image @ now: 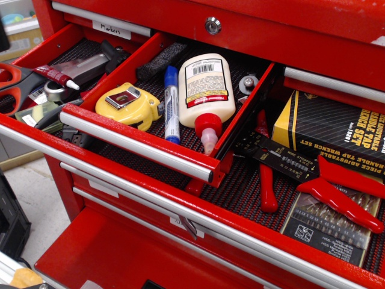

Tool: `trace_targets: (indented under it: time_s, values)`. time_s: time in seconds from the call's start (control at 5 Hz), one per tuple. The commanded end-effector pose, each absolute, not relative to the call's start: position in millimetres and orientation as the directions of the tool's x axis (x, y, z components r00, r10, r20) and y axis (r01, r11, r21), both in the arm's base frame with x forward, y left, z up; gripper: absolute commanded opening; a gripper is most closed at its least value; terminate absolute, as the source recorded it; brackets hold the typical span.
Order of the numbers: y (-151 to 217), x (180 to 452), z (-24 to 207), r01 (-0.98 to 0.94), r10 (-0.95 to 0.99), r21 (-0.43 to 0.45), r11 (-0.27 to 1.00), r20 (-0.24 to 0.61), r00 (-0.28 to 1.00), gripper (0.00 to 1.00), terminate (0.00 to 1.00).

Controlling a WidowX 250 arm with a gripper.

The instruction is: Pick up glue and put into drawer

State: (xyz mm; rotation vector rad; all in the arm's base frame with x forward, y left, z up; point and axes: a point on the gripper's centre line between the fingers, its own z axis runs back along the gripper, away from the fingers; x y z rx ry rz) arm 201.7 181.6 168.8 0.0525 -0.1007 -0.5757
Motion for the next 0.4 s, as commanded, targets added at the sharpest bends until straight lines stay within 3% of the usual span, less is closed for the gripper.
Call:
trace_targets:
  time_s: [0.0,0.2]
  values:
    - [213,244,163,0.837,-0.858,0.217,0.502,0.005,0.514,1.00,0.00]
    - [220,271,160,0.931,-0.958,0.243,0.271,-0.025,0.286,1.00,0.00]
